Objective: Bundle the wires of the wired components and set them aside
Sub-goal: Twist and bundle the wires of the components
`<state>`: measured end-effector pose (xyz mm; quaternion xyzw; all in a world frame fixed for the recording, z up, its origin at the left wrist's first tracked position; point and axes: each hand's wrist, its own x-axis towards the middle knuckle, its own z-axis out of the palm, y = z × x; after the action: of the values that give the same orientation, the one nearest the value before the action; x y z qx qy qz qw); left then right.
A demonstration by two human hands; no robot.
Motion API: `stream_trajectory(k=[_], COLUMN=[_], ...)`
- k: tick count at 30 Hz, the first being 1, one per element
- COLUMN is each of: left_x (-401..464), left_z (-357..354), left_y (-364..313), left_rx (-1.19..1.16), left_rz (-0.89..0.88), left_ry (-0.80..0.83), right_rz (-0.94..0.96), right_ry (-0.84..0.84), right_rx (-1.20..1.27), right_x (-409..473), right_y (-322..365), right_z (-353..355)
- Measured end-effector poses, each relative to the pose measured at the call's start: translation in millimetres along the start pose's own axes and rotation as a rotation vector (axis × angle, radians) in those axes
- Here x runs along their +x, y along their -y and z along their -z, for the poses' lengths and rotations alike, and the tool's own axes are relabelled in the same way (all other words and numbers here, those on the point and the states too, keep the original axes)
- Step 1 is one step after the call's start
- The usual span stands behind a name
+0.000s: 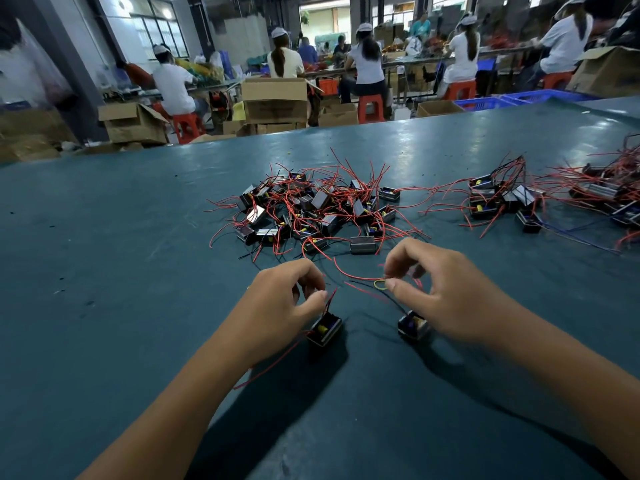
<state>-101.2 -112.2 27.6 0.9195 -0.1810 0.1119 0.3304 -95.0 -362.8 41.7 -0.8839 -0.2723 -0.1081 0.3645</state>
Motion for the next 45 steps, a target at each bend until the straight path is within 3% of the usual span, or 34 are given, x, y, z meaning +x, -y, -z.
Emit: stream_trajectory(k=[6,12,14,17,22,27,30,35,42,45], left_x=[-0.7,-4.2,-5.2,-4.2,-0.9,-2.6,-3.5,-4.3,-5.4,-6.4], left_z=[6.0,3.8,2.5,-1.0,-5.8,-12.5,-14.5,-16.2,-21.9,-23.8], left_y=[3.3,-1.0,-2.1,-4.7,-14.3,-21.6,-26.0,-27.2,-29.7,-29.2], left_rx=[0.076,0.175,0.187,0.109,-0.621,-0.907,-0.975,-1.043,-1.008,-1.057], left_rz=[0.110,0.134,0.123,0.133,0.356,0.403,0.389,0.375,0.354,0.366], left_ry=[0.144,0.345,0.347,0.272,0.224,0.266,0.265,0.209,0.100,0.127], right_rz=[0.004,0.047,0.120,0.095,-0.022,-0.123,-0.229,-0.355,-0.313,-0.261], right_ry=[0.223,0.605,0.571,0.492,0.266,0.049,-0.001,0.011,0.055,0.115], right_rx=[-0.254,-0.474,-0.581,-0.486,-0.094,0.135,0.366,0.553,0.619,0.627], right_x=[0.3,-2.2,0.0,0.7,-2.2,-2.0,-2.1,-3.5,-5.8,-7.9], right_y=[-9.4,-14.6,-13.9,-10.6,-1.8,4.5,7.9,11.6,22.7,25.7], right_z=[24.7,27.5,22.9,21.4,18.0,2.2,-9.4,-19.0,-16.7,-13.2])
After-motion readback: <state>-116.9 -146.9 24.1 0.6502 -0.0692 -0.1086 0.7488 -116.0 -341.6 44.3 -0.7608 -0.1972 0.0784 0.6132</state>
